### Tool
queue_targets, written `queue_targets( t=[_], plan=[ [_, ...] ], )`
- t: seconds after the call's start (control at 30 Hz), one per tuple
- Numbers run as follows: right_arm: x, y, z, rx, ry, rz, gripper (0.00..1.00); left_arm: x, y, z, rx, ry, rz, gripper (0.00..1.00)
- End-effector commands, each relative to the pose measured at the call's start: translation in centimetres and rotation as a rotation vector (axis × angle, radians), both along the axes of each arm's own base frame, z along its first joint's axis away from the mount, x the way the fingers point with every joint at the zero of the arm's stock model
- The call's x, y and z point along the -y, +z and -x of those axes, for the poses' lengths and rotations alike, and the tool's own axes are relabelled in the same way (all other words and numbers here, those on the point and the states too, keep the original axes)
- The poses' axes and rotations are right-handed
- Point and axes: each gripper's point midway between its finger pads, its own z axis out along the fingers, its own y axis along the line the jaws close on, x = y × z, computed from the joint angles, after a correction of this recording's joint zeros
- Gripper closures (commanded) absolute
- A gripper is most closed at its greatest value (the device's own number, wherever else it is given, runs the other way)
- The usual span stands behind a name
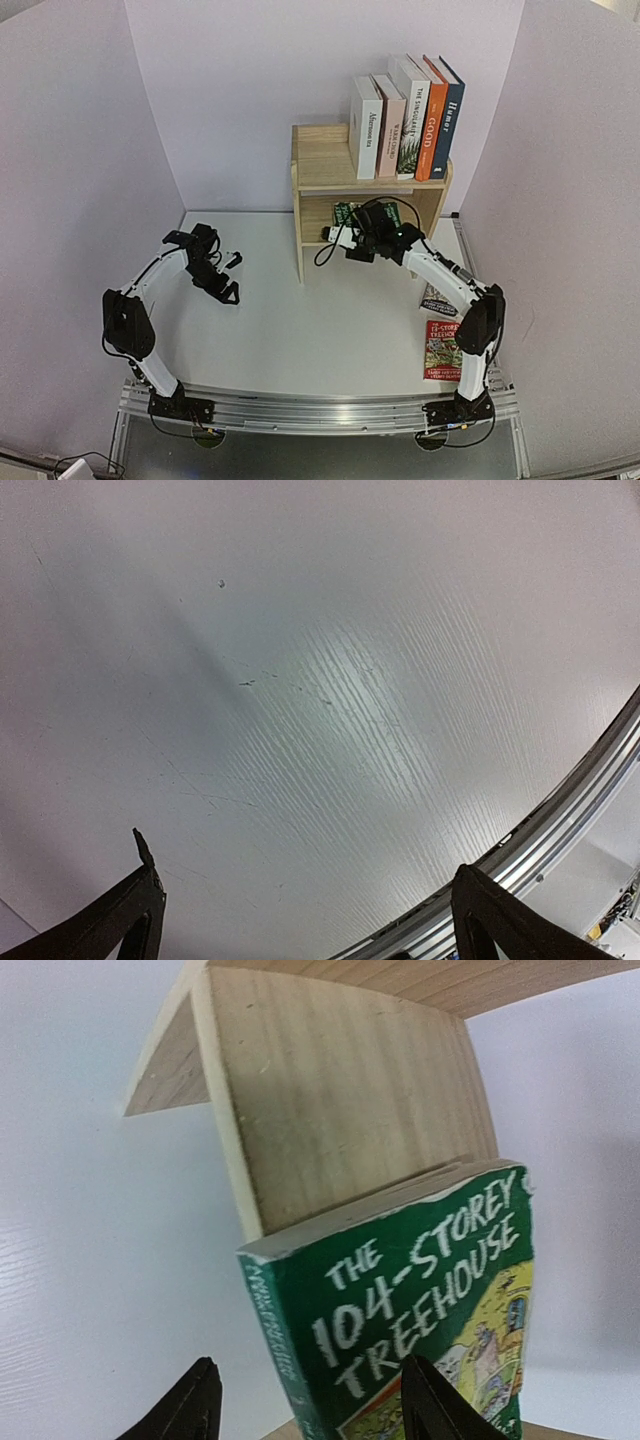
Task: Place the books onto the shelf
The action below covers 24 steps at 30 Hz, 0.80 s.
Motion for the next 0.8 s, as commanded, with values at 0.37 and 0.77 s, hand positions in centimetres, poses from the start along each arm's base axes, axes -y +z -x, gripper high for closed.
queue_targets(
  t=[0.37, 0.77],
  plan=[
    [-0.3, 0.4, -1.5, 0.007, -0.029, -0.011, 0.60, 0.1, 0.2, 0.0, 0.003, -0.017, 0.002, 0.00],
    [-0.5, 1.0, -2.8, 0.034, -0.048, -0.013, 0.64, 0.0, 0.2, 0.0, 0.007, -0.020, 0.000, 0.00]
  ],
)
